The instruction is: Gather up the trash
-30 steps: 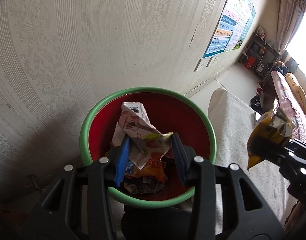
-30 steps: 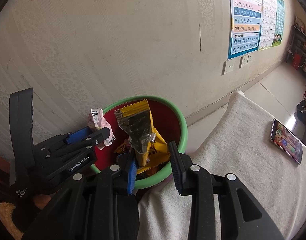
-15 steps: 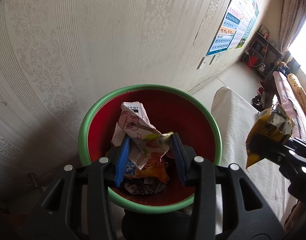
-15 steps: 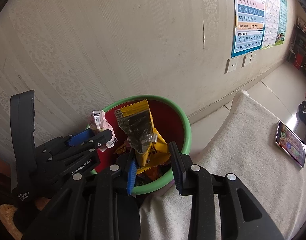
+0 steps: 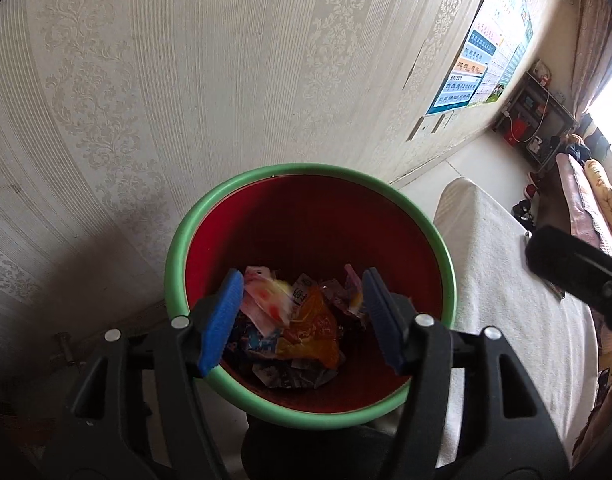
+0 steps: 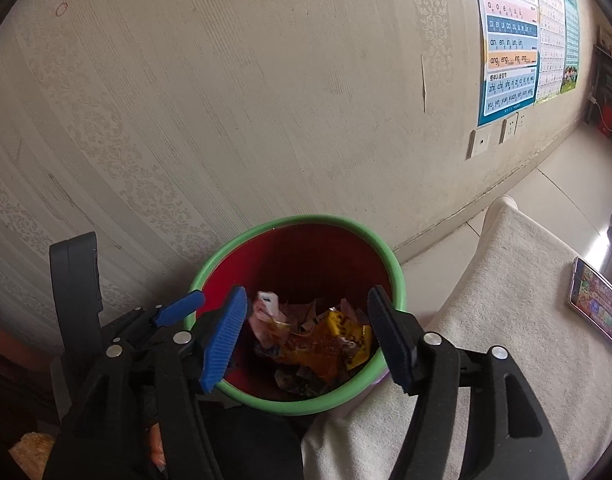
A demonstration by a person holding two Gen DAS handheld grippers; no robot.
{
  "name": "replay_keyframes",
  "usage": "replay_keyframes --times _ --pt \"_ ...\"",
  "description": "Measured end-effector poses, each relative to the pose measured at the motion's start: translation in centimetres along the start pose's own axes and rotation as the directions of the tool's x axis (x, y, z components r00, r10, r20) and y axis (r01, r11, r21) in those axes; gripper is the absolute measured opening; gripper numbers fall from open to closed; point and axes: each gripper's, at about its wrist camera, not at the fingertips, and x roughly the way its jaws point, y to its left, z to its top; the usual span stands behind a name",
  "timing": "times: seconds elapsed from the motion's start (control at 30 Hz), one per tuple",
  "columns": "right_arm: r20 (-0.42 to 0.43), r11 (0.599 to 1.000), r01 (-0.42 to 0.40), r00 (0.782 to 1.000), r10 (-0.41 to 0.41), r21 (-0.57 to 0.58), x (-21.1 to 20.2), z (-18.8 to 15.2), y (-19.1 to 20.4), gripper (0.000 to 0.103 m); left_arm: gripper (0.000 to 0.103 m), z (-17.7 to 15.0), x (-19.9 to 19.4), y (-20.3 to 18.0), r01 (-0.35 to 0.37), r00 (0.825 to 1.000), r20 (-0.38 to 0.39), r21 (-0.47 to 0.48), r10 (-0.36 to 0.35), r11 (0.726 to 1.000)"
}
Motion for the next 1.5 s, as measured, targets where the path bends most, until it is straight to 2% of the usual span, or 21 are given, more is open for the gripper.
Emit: replay_keyframes --times 0.1,0.13,0.17,0.23,0.27,0.3,0.4,0.5,0.57,0.63,0.67,0.73,0.83,0.9,1.0,1.07,1.13,1.23,1.5 --pt "0.063 1.000 0.000 0.998 -0.001 0.007 -2.4 -0.7 -0.8 0.070 0.064 -0.3 -1.4 -0.8 0.006 0.999 0.053 0.006 -0.006 1.000" --pt "0.095 1.000 0.012 0.995 -0.011 -0.002 -3.5 -1.1 -1.0 0.074 0.068 -0.4 -2.1 -1.4 0.010 0.997 0.082 0.016 -0.012 1.000" --pt "0.131 1.000 0.028 0.991 -0.026 -0.013 -4.8 -1.6 -1.4 0.080 0.076 -0.5 -2.8 -2.0 0.014 0.993 0.114 0.029 -0.017 0.999" --pt "0.206 0.997 0.067 0.977 -0.059 -0.032 -7.4 -2.8 -2.4 0.088 0.086 -0.7 -4.6 -3.6 0.018 0.981 0.194 0.055 -0.028 0.998" --pt "0.245 0.995 0.097 0.966 -0.086 -0.036 -8.8 -3.6 -3.0 0.094 0.090 -0.8 -5.4 -4.3 0.031 0.973 0.228 0.062 -0.044 0.998" --pt "0.289 0.991 0.126 0.951 -0.110 -0.037 -10.3 -4.4 -3.6 0.096 0.092 -0.9 -6.2 -5.1 0.052 0.963 0.261 0.067 -0.067 0.996" --pt "0.425 0.977 0.213 0.887 -0.181 -0.027 -14.7 -6.7 -5.8 0.096 0.097 -1.0 -8.3 -7.5 0.096 0.936 0.333 0.073 -0.115 0.993" --pt "0.532 0.950 0.311 0.799 -0.280 0.034 -18.6 -8.5 -8.2 0.096 0.097 -0.9 -9.9 -10.8 0.139 0.909 0.381 0.111 -0.171 0.984" --pt "0.554 0.921 0.376 0.747 -0.369 0.106 -20.6 -9.3 -10.2 0.096 0.097 -1.1 -10.9 -13.4 0.155 0.889 0.409 0.150 -0.204 0.977" --pt "0.563 0.895 0.403 0.702 -0.436 0.191 -22.3 -10.1 -12.5 0.096 0.098 -1.2 -11.8 -15.8 0.159 0.872 0.433 0.192 -0.229 0.968" --pt "0.559 0.883 0.410 0.686 -0.465 0.230 -23.0 -10.4 -13.7 0.096 0.097 -1.2 -12.1 -17.0 0.154 0.869 0.437 0.211 -0.234 0.965" --pt "0.533 0.852 0.426 0.666 -0.522 0.303 -24.0 -11.2 -16.0 0.096 0.098 -1.1 -12.4 -19.4 0.136 0.874 0.428 0.241 -0.231 0.961" --pt "0.484 0.815 0.434 0.657 -0.578 0.384 -25.1 -12.4 -19.0 0.096 0.098 -1.2 -12.7 -21.9 0.122 0.874 0.434 0.242 -0.220 0.963" --pt "0.451 0.796 0.421 0.663 -0.598 0.435 -25.7 -13.1 -20.6 0.096 0.098 -1.7 -12.7 -22.9 0.132 0.874 0.433 0.229 -0.222 0.965" --pt "0.418 0.773 0.398 0.671 -0.612 0.493 -26.6 -13.6 -22.0 0.096 0.098 -3.1 -12.6 -24.1 0.144 0.884 0.407 0.233 -0.231 0.962" --pt "0.408 0.763 0.412 0.665 -0.626 0.499 -26.8 -13.6 -22.2 0.096 0.098 -3.8 -12.4 -24.8 0.148 0.891 0.387 0.246 -0.237 0.958" --pt "0.403 0.758 0.425 0.660 -0.634 0.495 -26.8 -13.7 -22.1 0.096 0.098 -4.4 -12.2 -25.4 0.146 0.897 0.370 0.271 -0.243 0.951" --pt "0.402 0.765 0.426 0.668 -0.626 0.483 -26.4 -13.5 -21.8 0.096 0.098 -4.9 -12.1 -26.0 0.124 0.903 0.361 0.303 -0.234 0.945" --pt "0.383 0.776 0.443 0.689 -0.615 0.450 -25.3 -13.1 -21.4 0.096 0.097 -5.0 -12.6 -25.1 0.127 0.898 0.370 0.299 -0.238 0.946"
